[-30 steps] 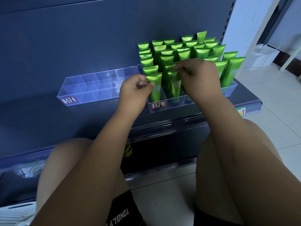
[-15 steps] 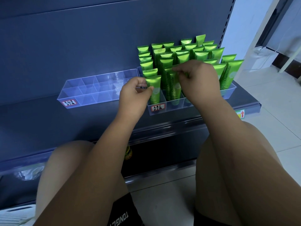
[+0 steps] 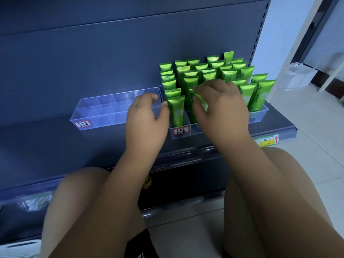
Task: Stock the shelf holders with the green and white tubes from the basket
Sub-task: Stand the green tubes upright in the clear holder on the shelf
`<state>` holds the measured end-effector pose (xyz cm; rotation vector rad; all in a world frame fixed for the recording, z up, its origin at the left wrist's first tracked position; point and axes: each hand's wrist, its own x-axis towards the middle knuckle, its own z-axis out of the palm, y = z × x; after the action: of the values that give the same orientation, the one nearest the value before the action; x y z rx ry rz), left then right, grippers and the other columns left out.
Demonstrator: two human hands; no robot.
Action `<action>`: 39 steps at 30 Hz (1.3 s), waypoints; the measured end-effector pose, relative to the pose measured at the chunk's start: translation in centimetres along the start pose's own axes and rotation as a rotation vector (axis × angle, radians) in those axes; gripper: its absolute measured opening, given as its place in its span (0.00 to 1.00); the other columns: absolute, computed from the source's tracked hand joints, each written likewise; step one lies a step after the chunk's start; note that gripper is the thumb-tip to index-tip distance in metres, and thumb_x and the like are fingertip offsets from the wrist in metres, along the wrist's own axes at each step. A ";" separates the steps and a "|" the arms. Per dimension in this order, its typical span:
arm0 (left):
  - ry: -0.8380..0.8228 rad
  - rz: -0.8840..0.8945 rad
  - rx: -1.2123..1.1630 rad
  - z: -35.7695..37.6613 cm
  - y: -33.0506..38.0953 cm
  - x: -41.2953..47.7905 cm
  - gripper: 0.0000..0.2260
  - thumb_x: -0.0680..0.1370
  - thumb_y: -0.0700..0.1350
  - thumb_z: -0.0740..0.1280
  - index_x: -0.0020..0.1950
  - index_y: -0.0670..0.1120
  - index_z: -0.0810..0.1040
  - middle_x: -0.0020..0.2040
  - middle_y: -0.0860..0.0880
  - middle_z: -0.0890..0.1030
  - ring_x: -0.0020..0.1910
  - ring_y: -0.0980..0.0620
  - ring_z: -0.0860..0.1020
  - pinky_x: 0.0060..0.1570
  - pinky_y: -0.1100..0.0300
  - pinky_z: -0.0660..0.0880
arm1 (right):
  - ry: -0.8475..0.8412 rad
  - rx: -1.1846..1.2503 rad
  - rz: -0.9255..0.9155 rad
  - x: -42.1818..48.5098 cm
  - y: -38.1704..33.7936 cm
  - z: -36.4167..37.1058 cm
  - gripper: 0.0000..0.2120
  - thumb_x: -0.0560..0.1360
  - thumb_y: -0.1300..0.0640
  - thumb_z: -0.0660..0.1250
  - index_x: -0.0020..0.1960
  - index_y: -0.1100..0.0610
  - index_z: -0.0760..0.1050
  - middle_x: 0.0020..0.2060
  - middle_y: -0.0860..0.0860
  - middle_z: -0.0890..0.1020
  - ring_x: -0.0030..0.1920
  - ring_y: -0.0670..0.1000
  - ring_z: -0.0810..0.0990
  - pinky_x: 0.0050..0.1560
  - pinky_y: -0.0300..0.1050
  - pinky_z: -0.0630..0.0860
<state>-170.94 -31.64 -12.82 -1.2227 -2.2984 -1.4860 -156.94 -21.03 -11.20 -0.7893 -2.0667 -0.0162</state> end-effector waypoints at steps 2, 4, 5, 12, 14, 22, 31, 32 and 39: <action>0.022 0.041 0.102 -1.2 0.6 -0.2 0.17 0.82 0.52 0.65 0.66 0.45 0.78 0.64 0.49 0.80 0.65 0.48 0.75 0.61 0.58 0.70 | 0.011 0.051 -0.038 -0.4 -1.2 -0.1 0.15 0.79 0.53 0.64 0.61 0.56 0.83 0.55 0.54 0.84 0.54 0.61 0.78 0.53 0.52 0.75; 0.024 0.070 0.170 -2.6 0.8 -0.4 0.19 0.82 0.53 0.64 0.69 0.44 0.75 0.66 0.48 0.79 0.67 0.47 0.74 0.65 0.55 0.70 | -0.040 0.107 -0.063 -0.7 -2.7 0.0 0.19 0.80 0.50 0.63 0.66 0.58 0.79 0.60 0.55 0.82 0.60 0.59 0.77 0.61 0.53 0.73; 0.027 0.088 0.200 -3.4 0.8 -0.6 0.20 0.82 0.54 0.63 0.70 0.44 0.75 0.67 0.48 0.78 0.68 0.46 0.73 0.67 0.52 0.70 | -0.071 0.129 -0.065 -0.8 -3.5 0.1 0.21 0.80 0.49 0.62 0.69 0.58 0.77 0.63 0.55 0.81 0.63 0.59 0.76 0.65 0.54 0.72; 0.182 0.010 0.613 -12.1 -1.5 -4.2 0.29 0.81 0.62 0.56 0.76 0.46 0.69 0.76 0.49 0.72 0.79 0.46 0.63 0.79 0.41 0.53 | -0.279 0.302 -0.063 -2.3 -12.7 0.6 0.29 0.82 0.39 0.55 0.77 0.55 0.67 0.76 0.52 0.70 0.78 0.55 0.64 0.76 0.54 0.64; 0.243 -0.041 0.669 -15.7 -3.0 -6.1 0.29 0.81 0.62 0.56 0.76 0.46 0.70 0.76 0.49 0.71 0.80 0.46 0.62 0.79 0.41 0.52 | -0.345 0.341 -0.132 -3.3 -16.8 1.2 0.31 0.82 0.38 0.52 0.78 0.55 0.64 0.78 0.52 0.67 0.79 0.55 0.61 0.78 0.54 0.61; 0.377 -0.513 0.993 -30.5 -10.7 -19.5 0.30 0.82 0.63 0.53 0.75 0.44 0.70 0.76 0.46 0.72 0.79 0.43 0.64 0.76 0.38 0.58 | -0.629 0.603 -0.465 -12.0 -34.8 2.9 0.31 0.82 0.42 0.56 0.80 0.56 0.61 0.80 0.54 0.63 0.80 0.58 0.58 0.76 0.59 0.63; 0.425 -1.029 1.069 -36.2 -16.1 -36.1 0.28 0.82 0.62 0.54 0.73 0.44 0.71 0.73 0.44 0.74 0.75 0.41 0.68 0.75 0.41 0.62 | -0.974 0.565 -0.884 -25.3 -44.3 8.0 0.26 0.81 0.44 0.58 0.74 0.58 0.67 0.72 0.55 0.72 0.73 0.59 0.68 0.70 0.58 0.68; 0.415 -1.074 1.032 -35.8 -17.2 -37.2 0.28 0.81 0.62 0.54 0.73 0.44 0.70 0.73 0.44 0.74 0.75 0.41 0.68 0.74 0.41 0.63 | -1.038 0.538 -0.902 -26.5 -44.4 9.1 0.25 0.82 0.45 0.58 0.74 0.57 0.67 0.71 0.55 0.72 0.72 0.58 0.68 0.69 0.58 0.68; 0.320 -1.261 0.760 -32.0 -26.0 -40.5 0.24 0.83 0.59 0.56 0.72 0.45 0.70 0.73 0.46 0.74 0.75 0.42 0.68 0.72 0.43 0.68 | -1.402 0.314 -0.749 -31.6 -44.5 15.4 0.18 0.83 0.46 0.58 0.64 0.58 0.73 0.59 0.56 0.78 0.59 0.59 0.77 0.54 0.54 0.74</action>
<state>-171.64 -84.77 -35.70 0.7368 -2.9484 -0.6116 -179.86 -68.51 -31.99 0.4197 -3.4142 0.5755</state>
